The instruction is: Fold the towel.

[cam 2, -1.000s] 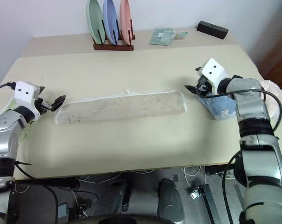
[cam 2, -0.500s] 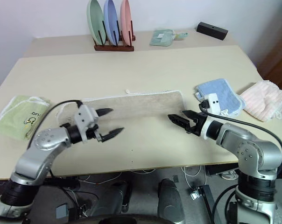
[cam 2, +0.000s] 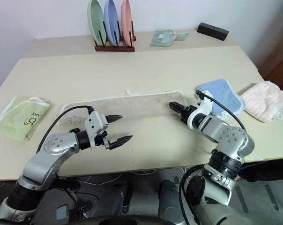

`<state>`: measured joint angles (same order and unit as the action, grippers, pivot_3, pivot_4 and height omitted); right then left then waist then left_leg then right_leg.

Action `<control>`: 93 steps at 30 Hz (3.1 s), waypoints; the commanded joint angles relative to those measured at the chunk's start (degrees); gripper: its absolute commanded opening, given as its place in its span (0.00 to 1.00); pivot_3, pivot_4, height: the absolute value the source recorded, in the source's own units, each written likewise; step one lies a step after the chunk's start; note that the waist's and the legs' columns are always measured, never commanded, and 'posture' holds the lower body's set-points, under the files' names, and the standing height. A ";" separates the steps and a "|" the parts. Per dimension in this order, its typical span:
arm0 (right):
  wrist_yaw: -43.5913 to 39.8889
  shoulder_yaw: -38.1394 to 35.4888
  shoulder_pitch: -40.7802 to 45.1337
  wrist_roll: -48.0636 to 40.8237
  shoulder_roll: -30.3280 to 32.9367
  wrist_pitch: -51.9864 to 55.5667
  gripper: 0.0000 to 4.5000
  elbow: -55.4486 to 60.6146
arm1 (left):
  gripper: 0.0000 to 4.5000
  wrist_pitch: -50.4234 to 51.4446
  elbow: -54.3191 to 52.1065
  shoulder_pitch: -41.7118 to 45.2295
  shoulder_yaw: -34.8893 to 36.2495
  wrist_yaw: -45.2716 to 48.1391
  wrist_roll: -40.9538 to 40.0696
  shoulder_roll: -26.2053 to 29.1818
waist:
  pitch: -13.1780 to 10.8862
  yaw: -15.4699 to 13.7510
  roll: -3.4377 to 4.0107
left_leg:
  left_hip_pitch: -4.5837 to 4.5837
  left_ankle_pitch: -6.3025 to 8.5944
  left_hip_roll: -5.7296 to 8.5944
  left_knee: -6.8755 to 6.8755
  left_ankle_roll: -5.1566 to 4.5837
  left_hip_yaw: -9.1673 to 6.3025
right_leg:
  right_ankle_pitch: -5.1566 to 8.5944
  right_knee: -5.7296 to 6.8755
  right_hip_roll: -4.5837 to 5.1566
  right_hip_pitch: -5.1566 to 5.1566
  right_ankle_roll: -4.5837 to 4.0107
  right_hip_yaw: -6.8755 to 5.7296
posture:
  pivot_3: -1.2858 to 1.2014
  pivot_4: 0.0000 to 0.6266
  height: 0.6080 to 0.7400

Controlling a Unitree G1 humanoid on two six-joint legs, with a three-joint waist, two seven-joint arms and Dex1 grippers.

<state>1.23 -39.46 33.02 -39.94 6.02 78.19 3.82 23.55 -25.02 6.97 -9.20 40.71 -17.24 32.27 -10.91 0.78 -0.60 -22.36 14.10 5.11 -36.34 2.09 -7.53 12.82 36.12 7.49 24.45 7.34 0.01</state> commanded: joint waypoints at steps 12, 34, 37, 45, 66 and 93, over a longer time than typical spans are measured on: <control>-7.90 8.66 -4.97 -0.40 16.08 -4.93 0.01 11.77 | 0.99 -0.43 -2.55 -0.78 0.69 -1.30 0.34 -0.40 | 0.00 -0.08 0.06 | -0.03 0.01 0.00 0.02 -0.02 0.02 | 0.01 -0.03 0.01 0.01 0.01 0.00 | 0.52 0.24 0.98; -32.41 59.18 -0.27 20.10 25.54 -29.89 0.01 12.60 | 0.99 -0.43 -2.06 0.43 -0.74 -1.79 2.32 -2.29 | 0.00 -0.27 0.00 | -0.07 0.03 -0.05 -0.01 -0.05 -0.09 | 0.02 -0.14 -0.06 -0.02 0.02 -0.02 | 0.52 0.24 0.98; -32.63 59.92 -0.09 21.97 24.13 -31.01 0.01 10.83 | 0.99 0.01 -3.27 -0.60 -1.03 -2.46 2.60 -2.31 | 0.00 -0.15 0.00 | -0.06 0.03 -0.05 0.01 -0.04 -0.14 | 0.02 -0.14 -0.06 -0.01 0.01 -0.02 | 0.52 0.24 0.98; -38.81 54.63 -1.99 19.27 25.65 -33.92 0.50 16.11 | 0.99 1.34 -4.73 -2.08 0.06 -3.11 2.35 -2.12 | 0.00 -0.26 0.00 | -0.04 0.03 -0.06 0.04 -0.04 -0.14 | 0.02 -0.13 -0.09 0.01 0.01 -0.02 | 0.52 0.24 0.98; -41.19 54.05 0.58 29.38 16.08 -55.03 0.00 -15.17 | 0.99 7.55 -7.98 -9.84 14.59 -10.42 -6.19 -4.93 | 0.00 0.06 -0.01 | -0.02 0.02 -0.07 0.08 -0.02 -0.06 | 0.01 -0.13 -0.09 0.03 -0.01 0.00 | 0.52 0.24 0.98; -53.19 48.97 2.25 25.04 20.50 -60.48 0.99 4.38 | 1.00 27.68 -0.54 -3.85 36.84 -63.84 -51.67 -31.51 | 0.05 -0.38 -0.12 | -0.01 0.02 -0.06 -0.06 0.02 -0.27 | 0.02 -0.13 -0.09 -0.08 0.00 -0.03 | 0.52 0.24 0.98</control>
<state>-52.46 10.28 35.14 -13.99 27.04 18.35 5.00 50.78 -27.99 2.04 27.33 -20.09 -66.59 0.43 -10.86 0.40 -0.72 -22.37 14.11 5.06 -36.39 2.10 -7.79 12.83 36.00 7.40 24.37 7.34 -0.02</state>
